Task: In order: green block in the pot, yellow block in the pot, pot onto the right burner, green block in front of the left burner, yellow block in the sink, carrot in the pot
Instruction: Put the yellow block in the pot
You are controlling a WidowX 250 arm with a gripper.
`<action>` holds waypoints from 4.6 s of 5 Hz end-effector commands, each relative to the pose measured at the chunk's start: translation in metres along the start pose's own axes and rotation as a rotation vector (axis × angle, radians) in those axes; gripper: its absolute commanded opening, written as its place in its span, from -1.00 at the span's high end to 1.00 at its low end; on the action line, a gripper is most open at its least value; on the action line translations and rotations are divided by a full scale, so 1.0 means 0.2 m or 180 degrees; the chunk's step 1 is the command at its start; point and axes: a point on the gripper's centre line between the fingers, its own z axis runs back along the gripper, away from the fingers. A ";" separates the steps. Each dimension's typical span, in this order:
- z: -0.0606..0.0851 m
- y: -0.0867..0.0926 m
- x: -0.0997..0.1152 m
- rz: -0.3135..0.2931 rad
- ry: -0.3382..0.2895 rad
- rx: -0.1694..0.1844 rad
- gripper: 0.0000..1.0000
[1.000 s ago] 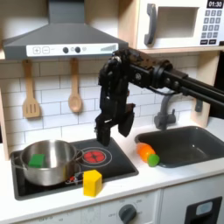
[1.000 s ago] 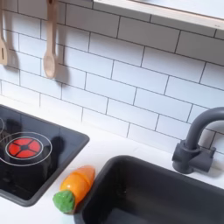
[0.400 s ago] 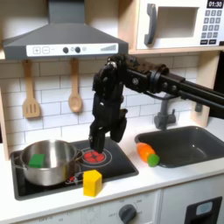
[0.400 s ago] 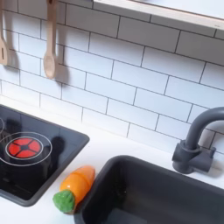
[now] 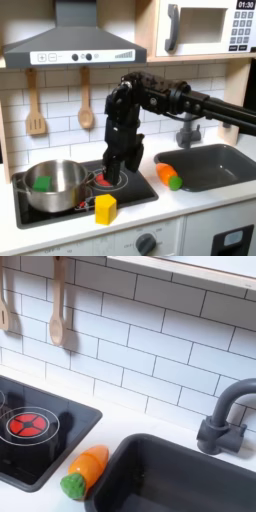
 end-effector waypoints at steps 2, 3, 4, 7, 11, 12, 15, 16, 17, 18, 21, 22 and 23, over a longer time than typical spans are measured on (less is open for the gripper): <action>-0.05 0.01 0.03 0.0034 -0.0053 0.0068 -1.00; -0.08 0.01 0.03 0.0055 -0.0040 0.0086 -1.00; -0.11 0.01 0.06 0.0067 -0.0034 0.0117 -1.00; -0.15 0.03 0.08 0.0084 -0.0014 0.0156 -1.00; -0.21 0.05 0.05 0.0005 0.0053 0.0192 -1.00; -0.22 0.05 0.05 0.0004 0.0046 0.0219 -1.00; -0.28 0.05 0.07 0.0044 0.0123 0.0219 -1.00; -0.29 0.05 0.08 0.0060 0.0144 0.0227 -1.00; -0.31 0.05 0.09 0.0065 0.0170 0.0229 -1.00; -0.34 0.06 0.08 0.0079 0.0214 0.0215 -1.00; -0.36 0.06 0.07 0.0043 0.0195 0.0249 -1.00; -0.39 0.06 0.06 0.0057 0.0213 0.0259 -1.00; -0.41 0.06 0.06 0.0038 0.0230 0.0258 -1.00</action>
